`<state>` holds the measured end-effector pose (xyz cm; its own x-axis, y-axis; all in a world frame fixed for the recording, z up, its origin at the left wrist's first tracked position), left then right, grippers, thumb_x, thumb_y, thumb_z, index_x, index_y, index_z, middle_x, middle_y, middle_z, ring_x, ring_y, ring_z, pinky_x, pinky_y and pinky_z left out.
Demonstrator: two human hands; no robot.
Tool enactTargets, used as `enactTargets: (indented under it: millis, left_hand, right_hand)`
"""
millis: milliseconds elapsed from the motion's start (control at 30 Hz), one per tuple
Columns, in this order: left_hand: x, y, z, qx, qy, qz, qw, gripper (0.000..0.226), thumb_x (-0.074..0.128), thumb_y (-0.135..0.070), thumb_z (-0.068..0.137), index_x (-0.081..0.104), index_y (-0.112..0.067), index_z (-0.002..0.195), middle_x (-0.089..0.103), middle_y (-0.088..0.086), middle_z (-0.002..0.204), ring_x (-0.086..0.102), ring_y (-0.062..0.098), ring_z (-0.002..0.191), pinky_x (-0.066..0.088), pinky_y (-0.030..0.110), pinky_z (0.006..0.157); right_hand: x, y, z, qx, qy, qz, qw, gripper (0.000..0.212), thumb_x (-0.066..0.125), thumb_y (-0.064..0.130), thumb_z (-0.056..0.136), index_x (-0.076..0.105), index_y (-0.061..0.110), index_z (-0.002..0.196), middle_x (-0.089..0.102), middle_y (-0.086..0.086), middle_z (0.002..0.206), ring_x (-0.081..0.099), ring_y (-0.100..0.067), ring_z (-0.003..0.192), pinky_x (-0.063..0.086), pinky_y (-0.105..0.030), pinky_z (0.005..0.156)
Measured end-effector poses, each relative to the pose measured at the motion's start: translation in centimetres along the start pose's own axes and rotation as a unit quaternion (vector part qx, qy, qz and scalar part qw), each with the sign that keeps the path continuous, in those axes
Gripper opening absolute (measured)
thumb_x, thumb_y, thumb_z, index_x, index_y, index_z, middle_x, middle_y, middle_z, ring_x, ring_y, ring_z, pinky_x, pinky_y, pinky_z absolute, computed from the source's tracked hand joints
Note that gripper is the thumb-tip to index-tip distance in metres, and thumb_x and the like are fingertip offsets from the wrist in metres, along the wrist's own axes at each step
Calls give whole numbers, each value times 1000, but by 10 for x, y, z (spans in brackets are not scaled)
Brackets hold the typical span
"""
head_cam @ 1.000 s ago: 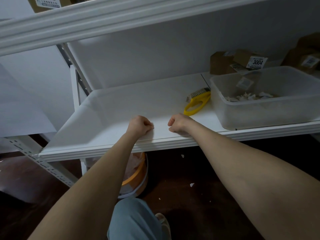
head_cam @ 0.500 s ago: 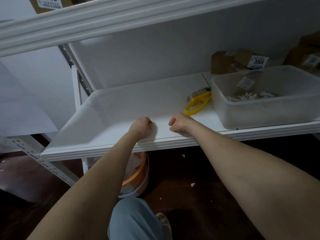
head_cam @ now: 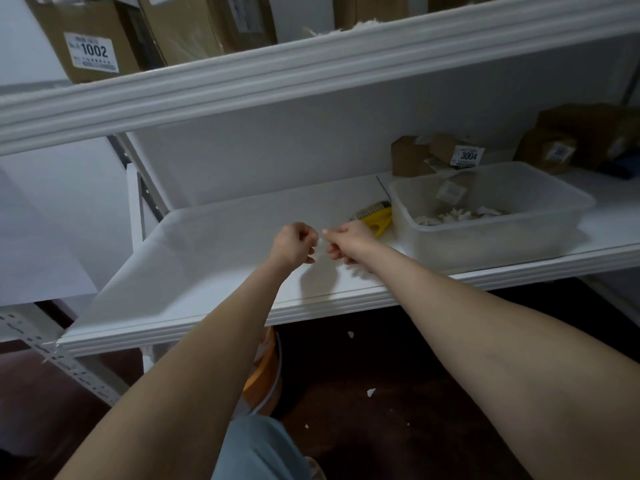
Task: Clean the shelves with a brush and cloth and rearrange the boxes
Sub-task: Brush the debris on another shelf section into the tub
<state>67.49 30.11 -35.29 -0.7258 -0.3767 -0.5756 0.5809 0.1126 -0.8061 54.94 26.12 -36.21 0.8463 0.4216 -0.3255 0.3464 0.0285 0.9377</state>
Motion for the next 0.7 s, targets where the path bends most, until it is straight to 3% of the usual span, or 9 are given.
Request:
enactTargets:
  millis: [200, 367, 567, 633, 700]
  left_hand:
    - [29, -70, 10, 46, -14, -19, 999, 17, 46, -1, 93, 60, 3, 100, 56, 13, 80, 54, 14, 60, 54, 25, 53]
    - [66, -126, 9, 72, 2, -34, 997, 19, 45, 0, 92, 63, 3, 98, 57, 12, 79, 57, 22, 67, 55, 33, 60]
    - [108, -165, 9, 88, 46, -19, 995, 6, 52, -7, 93, 58, -6, 93, 57, 13, 84, 51, 13, 55, 51, 25, 49]
    - [118, -169, 9, 75, 58, -5, 995, 14, 55, -10, 92, 58, -6, 105, 59, 13, 87, 54, 17, 60, 49, 23, 46]
    - [126, -171, 10, 75, 70, 39, 994, 27, 58, -12, 90, 55, -5, 116, 64, 15, 97, 61, 26, 77, 52, 31, 55]
  right_hand:
    - [-65, 27, -16, -21, -65, 9, 998, 25, 65, 17, 90, 57, 12, 67, 58, -5, 61, 49, -9, 46, 29, -13, 31]
    - [-127, 27, -28, -11, -106, -3, 994, 23, 67, 16, 86, 57, 14, 66, 57, -8, 65, 44, -11, 43, 27, -17, 40]
    - [-185, 11, -38, 19, -134, -54, 989, 26, 66, 14, 82, 55, 15, 59, 47, 8, 34, 35, -4, 24, 23, -13, 35]
    - [-195, 7, -40, 26, -140, -73, 987, 25, 65, 11, 80, 56, 13, 56, 48, 5, 34, 35, -6, 24, 22, -11, 32]
    - [-201, 5, -40, 32, -145, -118, 982, 26, 64, 12, 79, 56, 13, 55, 51, 3, 40, 39, -8, 28, 23, -11, 30]
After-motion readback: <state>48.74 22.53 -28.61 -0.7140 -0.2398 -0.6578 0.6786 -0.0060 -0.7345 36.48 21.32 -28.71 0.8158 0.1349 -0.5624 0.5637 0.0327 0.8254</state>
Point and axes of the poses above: each hand's wrist, its own z-axis towards the middle knuckle, its own x-axis out of the palm, y = z × x, the point moved 5 cm from there along z, towards the middle knuckle
